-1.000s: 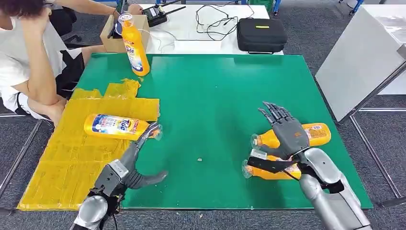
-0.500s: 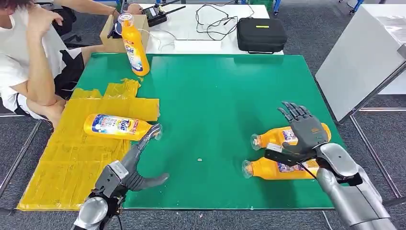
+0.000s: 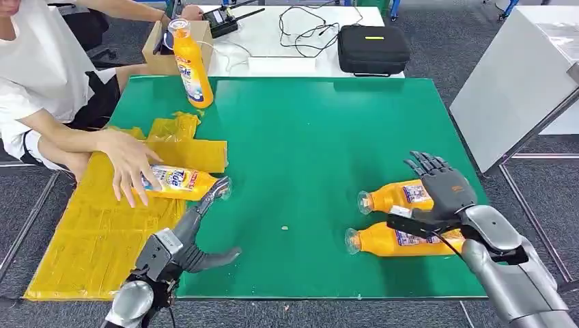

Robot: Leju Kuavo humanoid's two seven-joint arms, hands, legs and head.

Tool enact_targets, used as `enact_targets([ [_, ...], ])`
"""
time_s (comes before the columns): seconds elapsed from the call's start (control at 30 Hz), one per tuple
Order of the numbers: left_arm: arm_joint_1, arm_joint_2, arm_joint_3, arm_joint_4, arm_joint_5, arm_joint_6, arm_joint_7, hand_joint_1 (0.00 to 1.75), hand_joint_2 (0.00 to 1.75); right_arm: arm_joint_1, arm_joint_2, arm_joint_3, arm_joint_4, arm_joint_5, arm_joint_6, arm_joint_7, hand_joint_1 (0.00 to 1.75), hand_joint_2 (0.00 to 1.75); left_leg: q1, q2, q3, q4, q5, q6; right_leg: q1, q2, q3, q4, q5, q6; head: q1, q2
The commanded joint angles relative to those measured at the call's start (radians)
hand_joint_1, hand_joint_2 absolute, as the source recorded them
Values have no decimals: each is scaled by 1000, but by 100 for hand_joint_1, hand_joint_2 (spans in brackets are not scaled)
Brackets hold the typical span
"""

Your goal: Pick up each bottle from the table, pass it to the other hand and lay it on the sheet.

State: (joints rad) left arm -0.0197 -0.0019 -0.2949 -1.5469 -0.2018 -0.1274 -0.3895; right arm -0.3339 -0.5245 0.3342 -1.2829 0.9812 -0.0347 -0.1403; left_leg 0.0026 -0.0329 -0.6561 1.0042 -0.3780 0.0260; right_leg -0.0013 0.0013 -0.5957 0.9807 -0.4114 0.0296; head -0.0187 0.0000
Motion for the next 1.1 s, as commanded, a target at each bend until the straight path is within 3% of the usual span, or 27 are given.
enact_targets([
  [0.03,-50,4,-21,89,18,-11,9,0,175,-95,-4,9,209,-32,23,-28,0,175,0,4,5,0,-1,-1,0,1,5,-1,-1,0,0,0],
  [0.37,-101,0,-23,188,95,-49,11,0,175,-190,-3,-5,453,-74,2,-89,0,175,0,3,5,-1,-1,-1,0,1,5,-1,-1,0,0,0],
  [1.1,-134,-11,-16,220,138,-67,5,0,175,-295,127,60,705,4,-39,-65,0,175,0,6,6,-1,-2,-1,0,3,5,-1,0,0,0,0],
])
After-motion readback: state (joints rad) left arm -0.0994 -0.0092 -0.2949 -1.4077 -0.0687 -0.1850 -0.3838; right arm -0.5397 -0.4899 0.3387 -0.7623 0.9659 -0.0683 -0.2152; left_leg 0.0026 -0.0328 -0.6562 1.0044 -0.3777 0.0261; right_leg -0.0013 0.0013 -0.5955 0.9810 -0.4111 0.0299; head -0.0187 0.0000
